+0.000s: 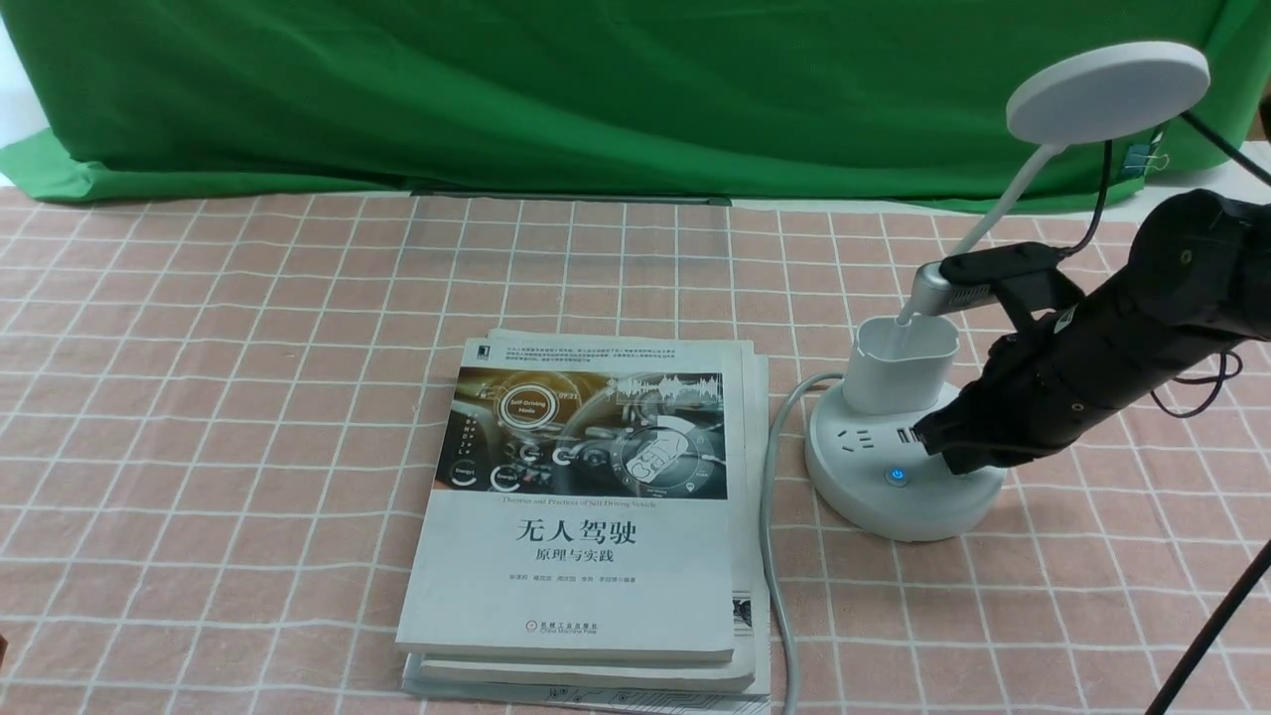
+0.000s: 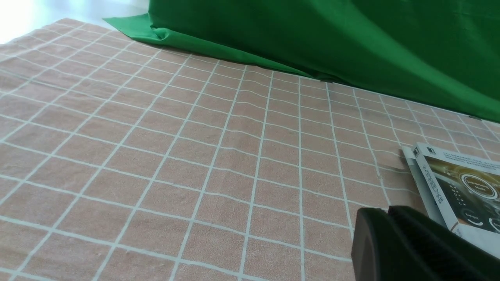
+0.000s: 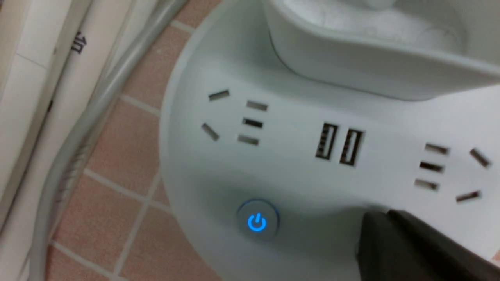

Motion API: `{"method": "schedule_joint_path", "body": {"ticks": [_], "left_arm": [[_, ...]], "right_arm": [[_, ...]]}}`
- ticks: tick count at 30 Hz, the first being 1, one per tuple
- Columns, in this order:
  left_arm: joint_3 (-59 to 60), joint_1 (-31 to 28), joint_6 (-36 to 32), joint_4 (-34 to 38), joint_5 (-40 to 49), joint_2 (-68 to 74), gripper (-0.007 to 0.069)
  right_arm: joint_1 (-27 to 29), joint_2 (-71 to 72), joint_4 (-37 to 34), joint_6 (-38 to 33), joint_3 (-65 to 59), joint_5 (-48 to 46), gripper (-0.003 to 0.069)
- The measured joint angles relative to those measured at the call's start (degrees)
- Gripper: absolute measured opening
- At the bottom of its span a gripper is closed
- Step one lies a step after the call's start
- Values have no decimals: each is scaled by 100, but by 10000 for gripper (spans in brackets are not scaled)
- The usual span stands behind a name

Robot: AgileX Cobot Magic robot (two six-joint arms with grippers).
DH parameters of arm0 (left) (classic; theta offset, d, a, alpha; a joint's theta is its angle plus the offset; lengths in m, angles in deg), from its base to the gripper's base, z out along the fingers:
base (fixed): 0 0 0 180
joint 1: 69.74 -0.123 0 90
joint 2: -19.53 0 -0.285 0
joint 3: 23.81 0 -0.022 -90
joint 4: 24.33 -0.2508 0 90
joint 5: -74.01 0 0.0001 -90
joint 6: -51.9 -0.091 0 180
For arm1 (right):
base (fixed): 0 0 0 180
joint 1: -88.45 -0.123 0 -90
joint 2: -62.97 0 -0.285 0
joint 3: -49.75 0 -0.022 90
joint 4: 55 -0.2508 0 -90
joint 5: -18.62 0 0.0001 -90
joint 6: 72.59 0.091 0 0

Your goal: Turn on the table lamp on the pink coffee tablecloth with your hand.

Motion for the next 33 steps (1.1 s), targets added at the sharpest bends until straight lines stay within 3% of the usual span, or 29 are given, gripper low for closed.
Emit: {"method": "schedule_joint_path", "body": {"ticks": [14, 26, 33], "left_arm": [[0, 0, -7, 0, 0, 0, 19], [0, 0, -1, 0, 0, 0, 19], [0, 0, -1, 0, 0, 0, 19]], "right_arm": [[0, 1498, 21, 162, -256, -861, 31], [0, 4165, 21, 736, -2176, -941, 32], [0, 5692, 25, 1330, -2642, -1029, 48]]}}
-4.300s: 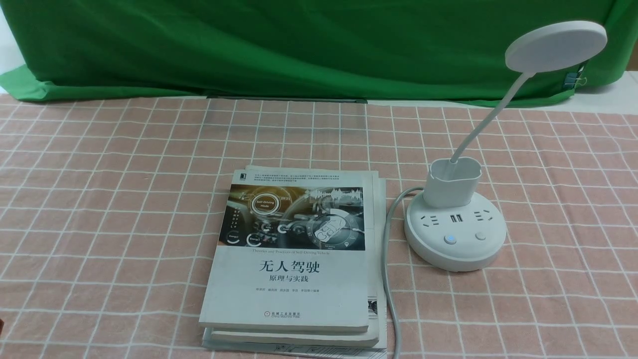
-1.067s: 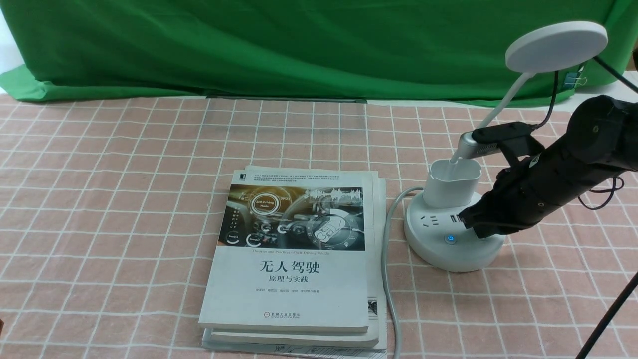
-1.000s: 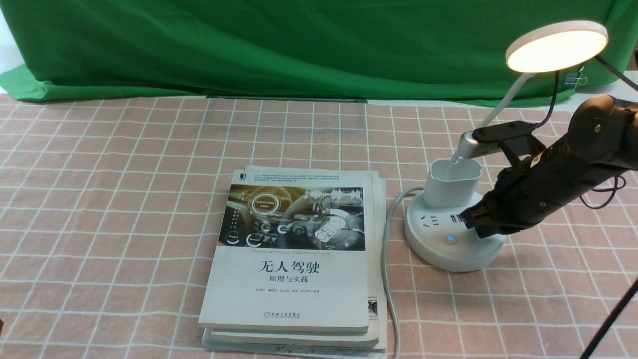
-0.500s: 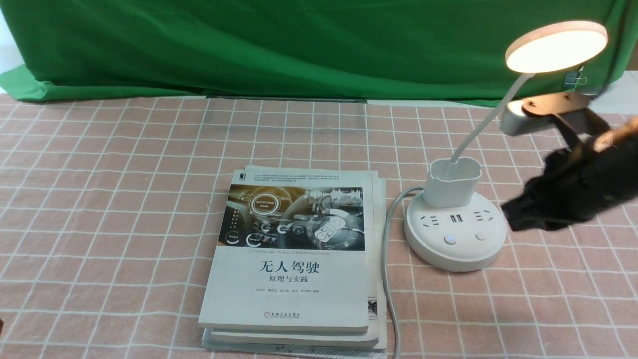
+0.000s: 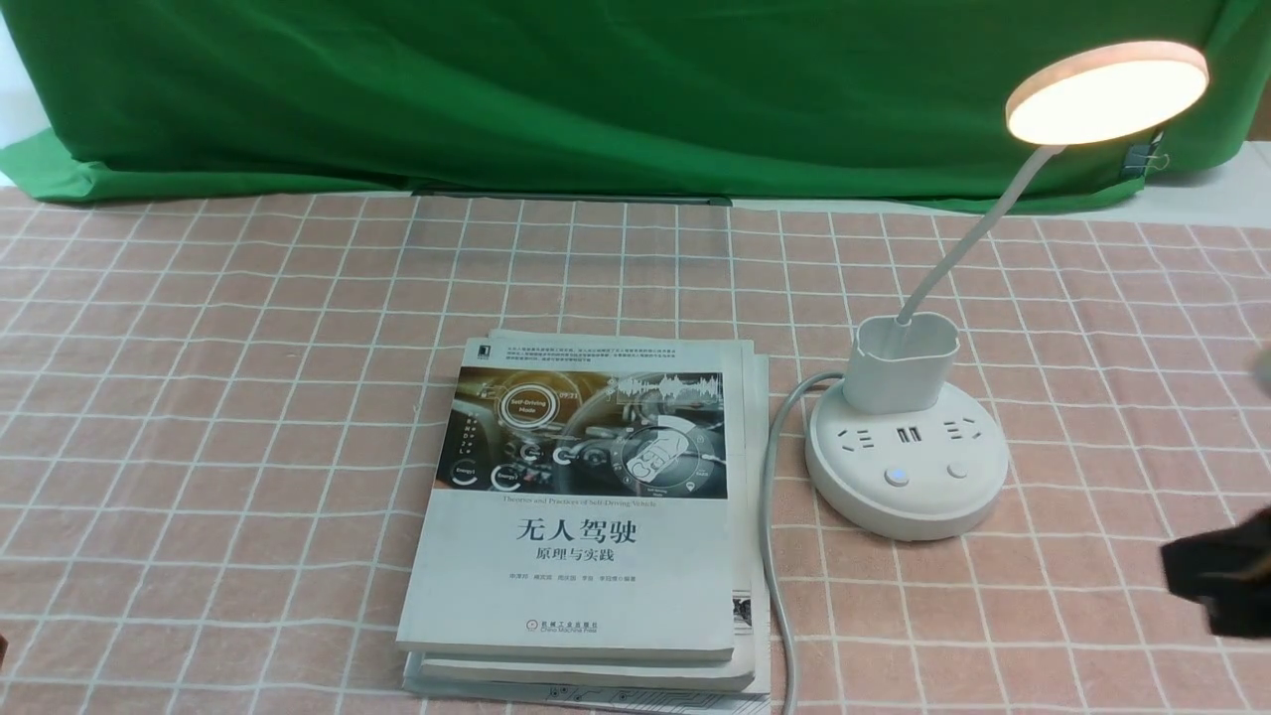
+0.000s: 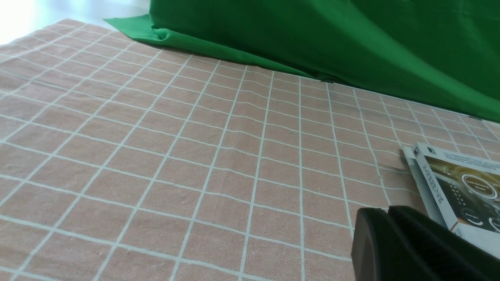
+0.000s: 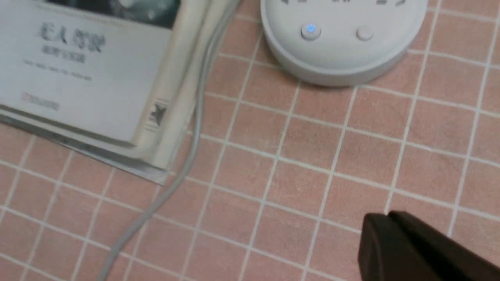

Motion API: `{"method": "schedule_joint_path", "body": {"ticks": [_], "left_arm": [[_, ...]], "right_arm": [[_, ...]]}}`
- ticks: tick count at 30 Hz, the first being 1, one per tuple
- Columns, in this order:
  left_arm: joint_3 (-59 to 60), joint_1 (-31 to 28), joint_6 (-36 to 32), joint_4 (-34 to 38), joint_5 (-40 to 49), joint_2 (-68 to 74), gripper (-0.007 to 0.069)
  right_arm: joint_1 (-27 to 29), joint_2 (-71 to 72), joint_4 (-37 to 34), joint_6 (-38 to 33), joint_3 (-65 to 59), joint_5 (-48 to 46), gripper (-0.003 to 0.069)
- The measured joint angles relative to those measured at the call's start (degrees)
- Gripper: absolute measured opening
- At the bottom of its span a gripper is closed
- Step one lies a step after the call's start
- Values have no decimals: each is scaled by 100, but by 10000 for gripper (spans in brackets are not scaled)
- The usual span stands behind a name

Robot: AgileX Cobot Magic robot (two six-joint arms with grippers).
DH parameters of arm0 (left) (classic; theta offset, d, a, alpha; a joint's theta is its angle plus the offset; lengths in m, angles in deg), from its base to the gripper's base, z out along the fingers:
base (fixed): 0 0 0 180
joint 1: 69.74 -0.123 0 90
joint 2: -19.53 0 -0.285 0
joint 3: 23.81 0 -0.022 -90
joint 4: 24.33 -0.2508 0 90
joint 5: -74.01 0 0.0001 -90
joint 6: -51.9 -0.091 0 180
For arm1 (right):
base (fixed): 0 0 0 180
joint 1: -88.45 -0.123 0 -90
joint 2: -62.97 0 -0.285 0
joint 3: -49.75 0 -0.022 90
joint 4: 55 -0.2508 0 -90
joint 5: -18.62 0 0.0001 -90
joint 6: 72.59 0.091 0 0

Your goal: Turn on the table lamp on the pink coffee tablecloth with your hand.

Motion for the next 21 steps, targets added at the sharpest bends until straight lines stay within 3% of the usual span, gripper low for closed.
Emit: {"method": "schedule_joint_path", "body": {"ticks": [13, 19, 21], "left_arm": [[0, 0, 0, 0, 0, 0, 19], [0, 0, 16, 0, 0, 0, 19], [0, 0, 10, 0, 0, 0, 19]], "right_arm": [[7, 1299, 71, 36, -67, 461, 70], [459, 2188, 148, -361, -769, 1570, 28], [687, 2889, 148, -683, -1550, 2152, 27]]}}
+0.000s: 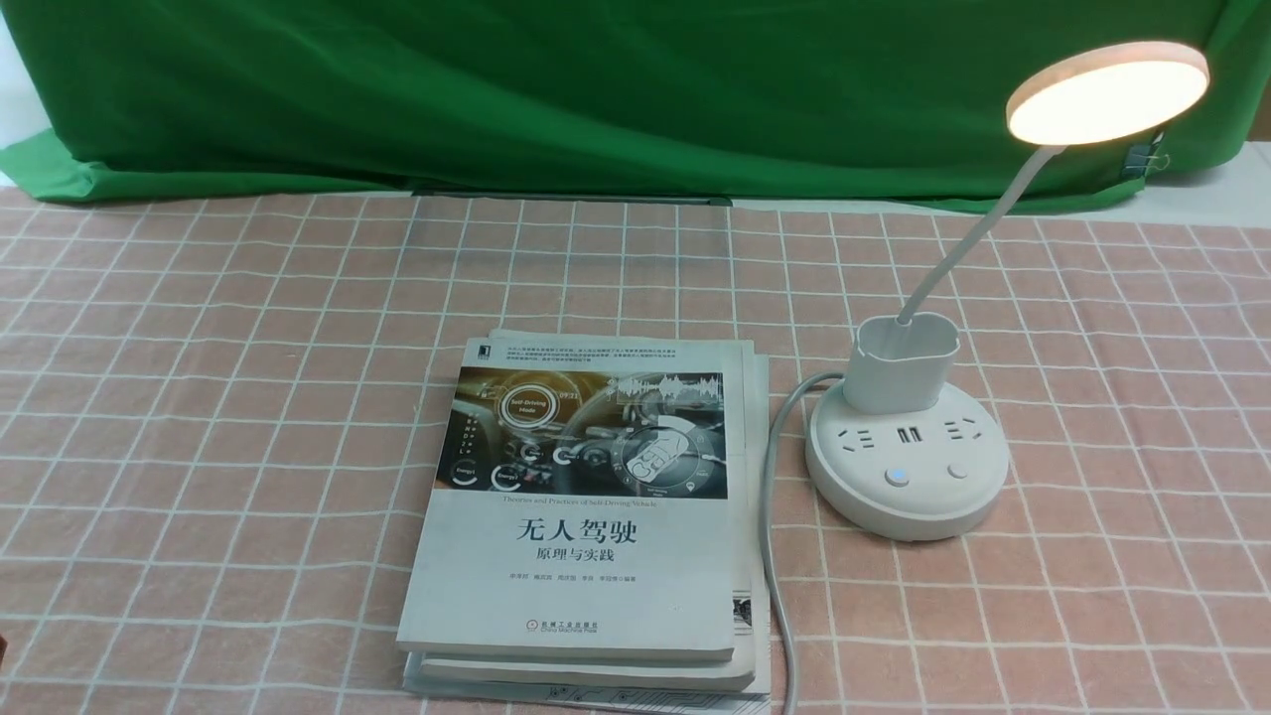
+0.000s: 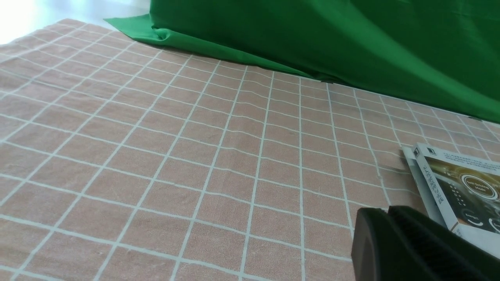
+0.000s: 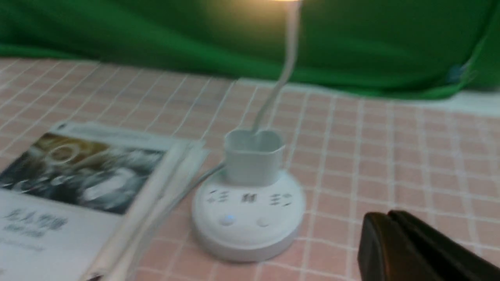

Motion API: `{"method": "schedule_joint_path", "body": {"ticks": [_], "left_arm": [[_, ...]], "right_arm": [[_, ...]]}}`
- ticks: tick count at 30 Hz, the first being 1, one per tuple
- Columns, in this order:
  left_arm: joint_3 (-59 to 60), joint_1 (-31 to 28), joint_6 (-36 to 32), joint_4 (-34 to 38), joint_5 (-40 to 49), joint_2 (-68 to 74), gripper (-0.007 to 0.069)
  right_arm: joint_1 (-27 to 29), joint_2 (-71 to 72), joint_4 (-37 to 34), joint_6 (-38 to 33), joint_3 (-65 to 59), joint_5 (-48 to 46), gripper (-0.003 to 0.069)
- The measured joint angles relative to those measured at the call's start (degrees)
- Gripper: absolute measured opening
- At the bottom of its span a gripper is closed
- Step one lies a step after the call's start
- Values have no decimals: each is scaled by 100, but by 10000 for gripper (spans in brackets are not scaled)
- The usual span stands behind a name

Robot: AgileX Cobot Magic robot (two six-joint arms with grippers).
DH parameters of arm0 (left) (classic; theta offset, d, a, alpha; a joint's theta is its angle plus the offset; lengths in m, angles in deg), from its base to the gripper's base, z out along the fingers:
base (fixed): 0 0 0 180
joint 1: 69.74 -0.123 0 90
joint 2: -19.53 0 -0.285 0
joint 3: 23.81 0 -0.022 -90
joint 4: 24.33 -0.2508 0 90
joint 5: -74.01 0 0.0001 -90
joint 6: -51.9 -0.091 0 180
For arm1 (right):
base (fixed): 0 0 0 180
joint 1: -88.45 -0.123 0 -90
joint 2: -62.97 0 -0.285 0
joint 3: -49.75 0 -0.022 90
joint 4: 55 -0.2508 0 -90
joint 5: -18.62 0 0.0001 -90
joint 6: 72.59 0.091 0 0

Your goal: Turn on the table lamp on the pink coffee tablecloth with your hand.

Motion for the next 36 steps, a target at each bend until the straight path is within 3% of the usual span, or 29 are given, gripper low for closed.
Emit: {"method": "schedule_joint_path", "body": {"ticks": [5, 10, 16, 36], "left_arm": [[0, 0, -4, 0, 0, 0, 19], [0, 0, -4, 0, 0, 0, 19], [0, 0, -4, 0, 3, 0, 19], [0, 0, -13, 0, -2, 0, 19]], "right_arm": [[110, 1141, 0, -174, -1640, 1236, 27], [287, 1636, 17, -195, -2457, 1599, 27], [356, 1958, 69, -190, -2495, 1096, 27], [356, 1958, 88, -190, -2495, 1050, 43]]}}
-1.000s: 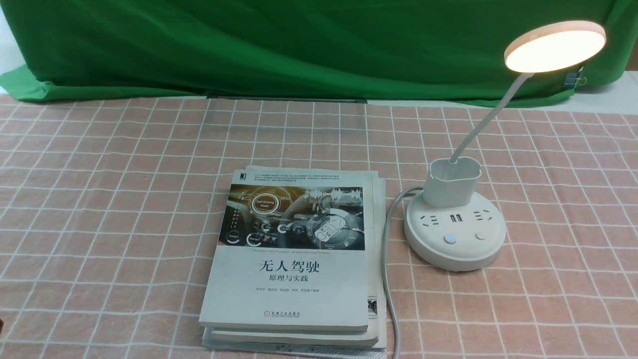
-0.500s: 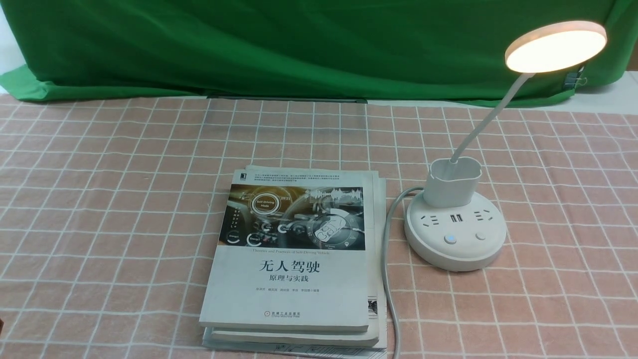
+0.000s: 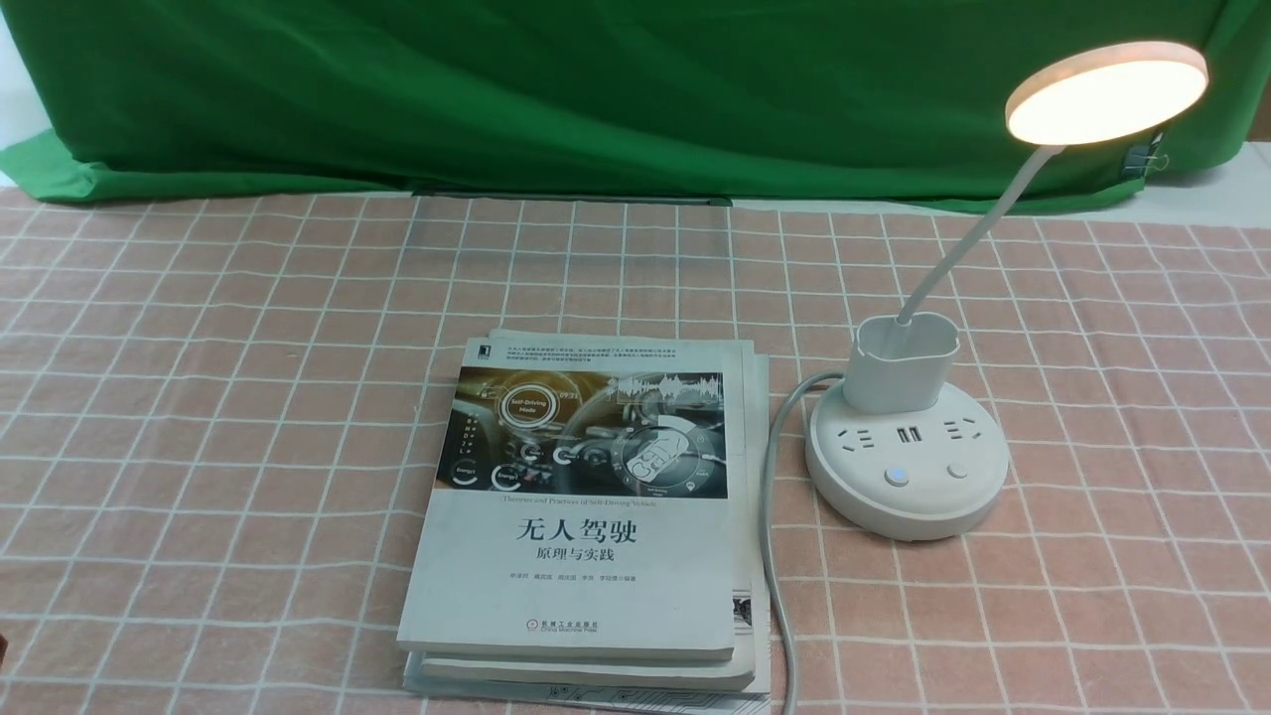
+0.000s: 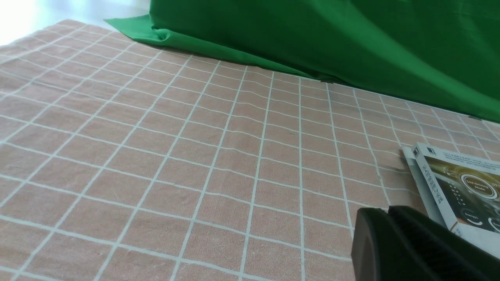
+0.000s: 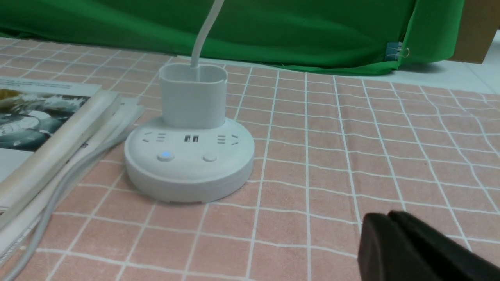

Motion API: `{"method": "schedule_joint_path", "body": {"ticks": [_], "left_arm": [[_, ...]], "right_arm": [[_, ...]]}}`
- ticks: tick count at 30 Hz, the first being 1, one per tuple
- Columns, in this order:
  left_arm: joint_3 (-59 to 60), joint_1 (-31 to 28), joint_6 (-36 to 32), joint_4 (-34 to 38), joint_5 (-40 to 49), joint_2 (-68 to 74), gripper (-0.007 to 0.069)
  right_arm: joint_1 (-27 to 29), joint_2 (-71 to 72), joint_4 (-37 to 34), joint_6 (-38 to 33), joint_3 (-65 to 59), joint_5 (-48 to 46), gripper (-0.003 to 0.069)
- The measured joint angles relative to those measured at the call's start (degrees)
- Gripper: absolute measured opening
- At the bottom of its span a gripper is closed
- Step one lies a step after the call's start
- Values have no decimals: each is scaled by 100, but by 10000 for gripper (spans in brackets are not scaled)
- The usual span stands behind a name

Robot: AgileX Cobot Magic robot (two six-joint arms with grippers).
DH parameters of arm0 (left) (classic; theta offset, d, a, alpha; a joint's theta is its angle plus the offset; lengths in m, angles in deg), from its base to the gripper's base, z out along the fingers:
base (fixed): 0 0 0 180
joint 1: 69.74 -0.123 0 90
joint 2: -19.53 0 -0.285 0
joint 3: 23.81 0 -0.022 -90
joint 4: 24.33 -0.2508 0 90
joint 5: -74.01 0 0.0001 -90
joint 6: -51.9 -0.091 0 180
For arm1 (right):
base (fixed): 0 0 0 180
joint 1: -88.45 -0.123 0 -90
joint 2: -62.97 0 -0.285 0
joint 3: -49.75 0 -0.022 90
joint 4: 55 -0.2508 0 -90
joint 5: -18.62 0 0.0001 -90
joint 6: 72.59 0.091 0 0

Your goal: Turn on the table lamp on the pink coffee tablecloth with your hand.

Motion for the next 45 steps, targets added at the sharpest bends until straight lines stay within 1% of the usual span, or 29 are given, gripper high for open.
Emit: {"method": "schedule_joint_path", "body": {"ticks": [29, 36, 45], "left_arm": [[0, 0, 19, 0, 0, 0, 19], [0, 0, 9, 0, 0, 0, 19], [0, 0, 9, 0, 0, 0, 19]], "right_arm": [[0, 0, 0, 11, 0, 0, 139], [0, 0, 0, 11, 0, 0, 145], [0, 0, 0, 11, 0, 0, 173]]}}
